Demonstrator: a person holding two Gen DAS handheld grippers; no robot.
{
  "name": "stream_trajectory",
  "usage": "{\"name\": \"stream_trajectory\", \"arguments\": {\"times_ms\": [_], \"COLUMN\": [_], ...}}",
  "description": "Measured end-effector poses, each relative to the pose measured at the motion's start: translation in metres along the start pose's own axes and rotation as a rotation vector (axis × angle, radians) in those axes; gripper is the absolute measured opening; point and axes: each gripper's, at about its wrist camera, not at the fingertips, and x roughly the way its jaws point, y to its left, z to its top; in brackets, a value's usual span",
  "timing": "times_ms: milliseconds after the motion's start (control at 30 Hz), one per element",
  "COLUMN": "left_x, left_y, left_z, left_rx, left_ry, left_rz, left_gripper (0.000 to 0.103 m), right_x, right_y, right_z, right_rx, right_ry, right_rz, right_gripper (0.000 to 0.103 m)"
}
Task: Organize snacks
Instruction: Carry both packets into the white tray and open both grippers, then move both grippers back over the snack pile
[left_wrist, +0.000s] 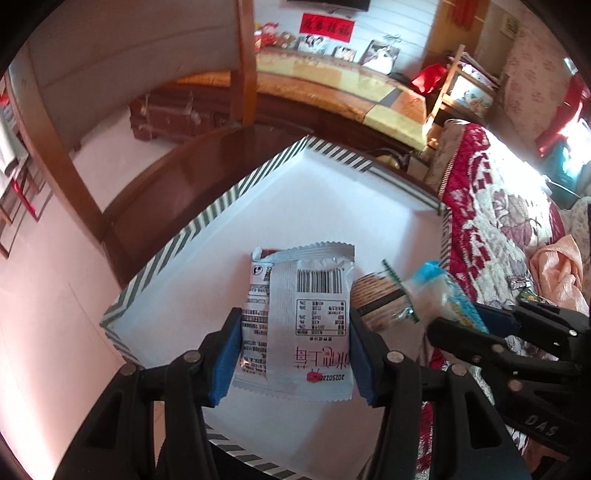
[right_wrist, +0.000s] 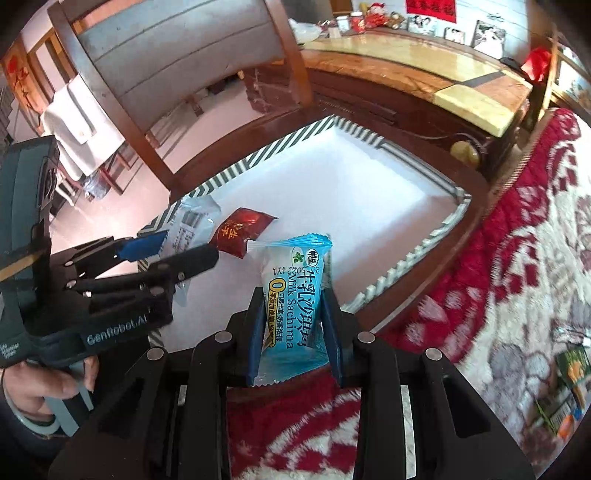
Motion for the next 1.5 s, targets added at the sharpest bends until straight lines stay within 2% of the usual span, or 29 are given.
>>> {"name": "stream_trajectory", "arguments": {"times_ms": [233,400,467,600,667,700,833,867,1000,1167,1500], "left_x": [0.014,0.023,0.027,0.029,0.029,0.028,0.021,0.016,-0.001,-0.013,-0.031], "left_y": [0.009,0.012,0.012,0.018,0.019,0.019,0.018,0.016,0.002,-0.029,-0.114], "left_z": [0.001,0.000,0.000,0.000,-0.001,-0.001,-0.002,-0.002,-0.005,-0.011,-0.028], "left_rx": [-0.035,-0.051,-0.057,-0.086,-0.093,-0.092,-0.092,-0.087,-0.057,0.018,0.181], "left_ry": [0.053,0.087,0.103,0.114,0.115,0.114,0.092,0.074,0.009,-0.034,-0.088], "left_rz": [0.024,0.049,0.065,0.083,0.092,0.091,0.097,0.100,0.095,0.071,-0.053], "left_gripper": [0.056,0.057,0.058,0.071,0.077,0.079,0.084,0.084,0.086,0.087,0.090], "right_x": [0.037,0.051,0.056,0.050,0.048,0.045,0.032,0.030,0.006,-0.027,-0.085], "right_y": [0.013,0.013,0.010,0.014,0.015,0.015,0.010,0.010,0.012,0.001,-0.051], "right_z": [0.003,0.006,0.010,0.010,0.011,0.010,0.006,0.005,-0.005,-0.023,-0.079], "right_rx": [-0.030,-0.032,-0.026,-0.030,-0.030,-0.024,0.029,0.033,0.028,0.046,0.153], "right_ry": [0.083,0.092,0.096,0.060,0.053,0.051,0.026,0.022,-0.018,-0.072,-0.116], "right_rz": [0.019,0.013,-0.016,0.035,0.024,0.025,0.047,0.051,0.045,0.014,-0.079], "right_gripper": [0.028,0.028,0.028,0.029,0.029,0.030,0.047,0.048,0.048,0.048,0.048]}}
